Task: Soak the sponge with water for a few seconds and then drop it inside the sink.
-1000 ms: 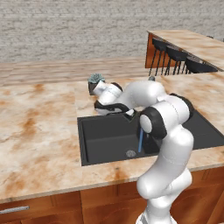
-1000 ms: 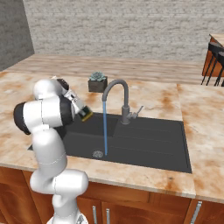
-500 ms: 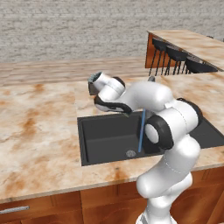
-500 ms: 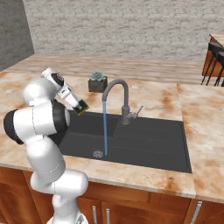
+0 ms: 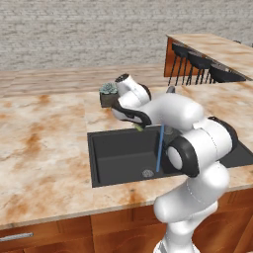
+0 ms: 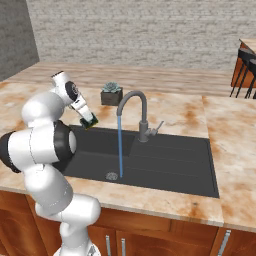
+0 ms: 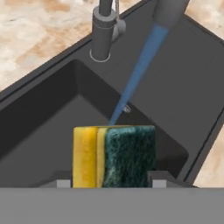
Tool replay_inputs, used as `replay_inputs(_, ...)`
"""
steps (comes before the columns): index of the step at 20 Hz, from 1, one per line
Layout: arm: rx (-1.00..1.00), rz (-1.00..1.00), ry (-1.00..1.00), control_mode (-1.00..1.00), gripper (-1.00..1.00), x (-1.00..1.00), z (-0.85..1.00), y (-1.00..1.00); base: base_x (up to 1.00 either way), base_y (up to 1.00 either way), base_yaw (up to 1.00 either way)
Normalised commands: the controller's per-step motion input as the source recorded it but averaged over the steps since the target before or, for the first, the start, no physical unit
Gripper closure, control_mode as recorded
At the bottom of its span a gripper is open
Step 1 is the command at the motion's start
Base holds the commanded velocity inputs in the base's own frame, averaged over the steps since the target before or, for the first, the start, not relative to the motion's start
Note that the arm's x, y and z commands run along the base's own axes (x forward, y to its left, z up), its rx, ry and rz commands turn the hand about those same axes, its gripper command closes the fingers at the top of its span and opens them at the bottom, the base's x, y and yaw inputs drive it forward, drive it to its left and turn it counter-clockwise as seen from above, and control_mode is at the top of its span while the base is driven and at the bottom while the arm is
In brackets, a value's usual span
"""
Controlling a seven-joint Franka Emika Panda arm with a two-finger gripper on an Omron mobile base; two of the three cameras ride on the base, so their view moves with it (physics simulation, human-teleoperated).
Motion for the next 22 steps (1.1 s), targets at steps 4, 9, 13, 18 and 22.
replay_inputs(4,0.29,0.18,0.0,-1.0,1.0,-0.06,0.05,0.0,0.0,0.0,0.0)
replay_inputs(9,0.2,0.17,0.0,-1.0,1.0,-0.1,0.04,0.09,0.0,0.0,0.0)
replay_inputs(13,0.0,0.11,-0.01,-1.0,1.0,-0.15,0.01,0.32,0.0,0.0,0.0)
replay_inputs(18,0.01,0.09,-0.04,-1.0,1.0,-0.04,0.0,0.39,0.0,0.0,0.0)
replay_inputs(22,0.0,0.06,0.0,-1.0,1.0,0.0,-0.07,0.25,0.0,0.0,0.0)
